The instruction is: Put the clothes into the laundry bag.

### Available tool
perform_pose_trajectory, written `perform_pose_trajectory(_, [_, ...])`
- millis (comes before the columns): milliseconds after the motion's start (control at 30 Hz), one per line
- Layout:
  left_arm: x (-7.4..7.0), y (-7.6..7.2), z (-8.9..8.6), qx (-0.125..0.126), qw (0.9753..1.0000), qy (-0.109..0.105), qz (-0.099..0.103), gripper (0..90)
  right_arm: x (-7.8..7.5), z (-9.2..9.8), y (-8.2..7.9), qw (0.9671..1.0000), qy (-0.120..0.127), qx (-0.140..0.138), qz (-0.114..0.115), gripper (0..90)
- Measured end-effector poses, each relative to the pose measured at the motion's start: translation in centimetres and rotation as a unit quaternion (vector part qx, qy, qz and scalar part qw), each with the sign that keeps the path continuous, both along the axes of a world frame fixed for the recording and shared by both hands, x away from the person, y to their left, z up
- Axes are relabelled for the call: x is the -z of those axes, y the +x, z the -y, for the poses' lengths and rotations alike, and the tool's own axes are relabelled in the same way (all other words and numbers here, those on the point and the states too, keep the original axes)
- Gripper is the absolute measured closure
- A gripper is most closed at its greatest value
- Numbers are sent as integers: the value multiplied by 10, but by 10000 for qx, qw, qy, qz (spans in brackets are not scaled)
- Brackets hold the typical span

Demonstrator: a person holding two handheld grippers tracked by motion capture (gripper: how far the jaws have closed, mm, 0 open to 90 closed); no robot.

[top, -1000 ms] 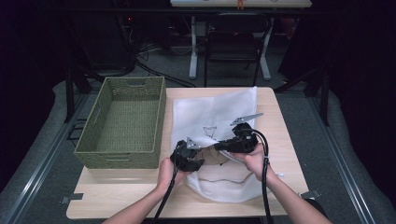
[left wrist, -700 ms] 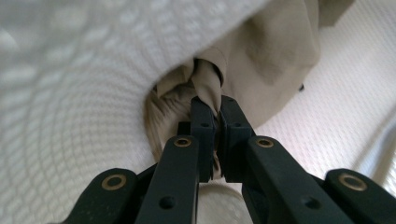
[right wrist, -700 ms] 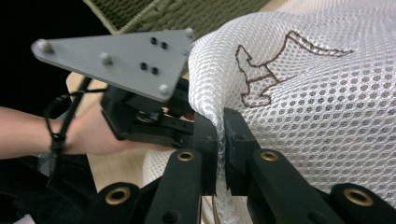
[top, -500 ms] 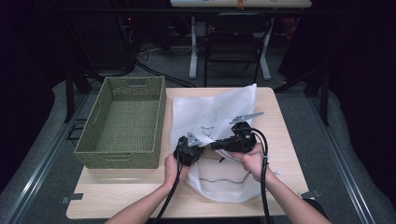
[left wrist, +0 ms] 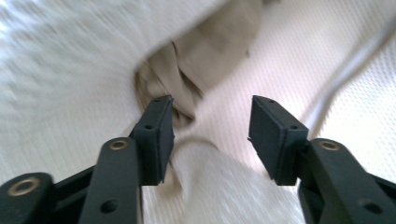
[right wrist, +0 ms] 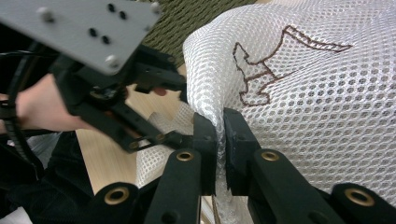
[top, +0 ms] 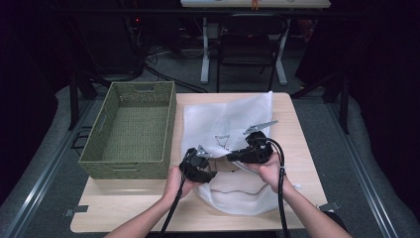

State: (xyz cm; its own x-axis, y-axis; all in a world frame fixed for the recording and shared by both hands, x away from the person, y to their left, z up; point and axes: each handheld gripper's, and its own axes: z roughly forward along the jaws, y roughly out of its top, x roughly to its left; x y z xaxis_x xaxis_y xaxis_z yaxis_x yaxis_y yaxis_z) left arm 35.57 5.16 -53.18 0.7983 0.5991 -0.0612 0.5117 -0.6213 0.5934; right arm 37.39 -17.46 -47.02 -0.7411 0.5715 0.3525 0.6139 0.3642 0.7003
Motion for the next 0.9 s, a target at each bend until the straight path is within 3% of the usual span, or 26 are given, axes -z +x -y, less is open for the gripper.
perform_pose_trajectory(133, [3, -8, -9, 32, 9993, 313, -185, 486, 0, 0, 0, 10000, -22, -3, -1, 850])
perform_pose_trajectory(300, [6, -13, -28, 64, 9991, 261, -335, 662, 0, -2, 1, 10000, -87, -28, 20, 848])
perform_pose_trajectory(433, [5, -21, -43, 47, 9993, 223, -307, 788, -1, -2, 0, 9999, -141, -25, 66, 845])
perform_pose_trajectory(667, [10, -36, -59, -81, 9991, 239, -343, 822, -1, -3, -1, 9994, -293, 43, 164, 818])
perform_pose_trajectory(767, [9, -41, -65, -130, 9991, 177, -359, 805, 0, -4, 0, 9985, -462, 90, 277, 799])
perform_pose_trajectory(900, [8, -46, -71, -148, 9990, 178, -386, 776, 0, -1, 1, 9987, -453, 81, 233, 772])
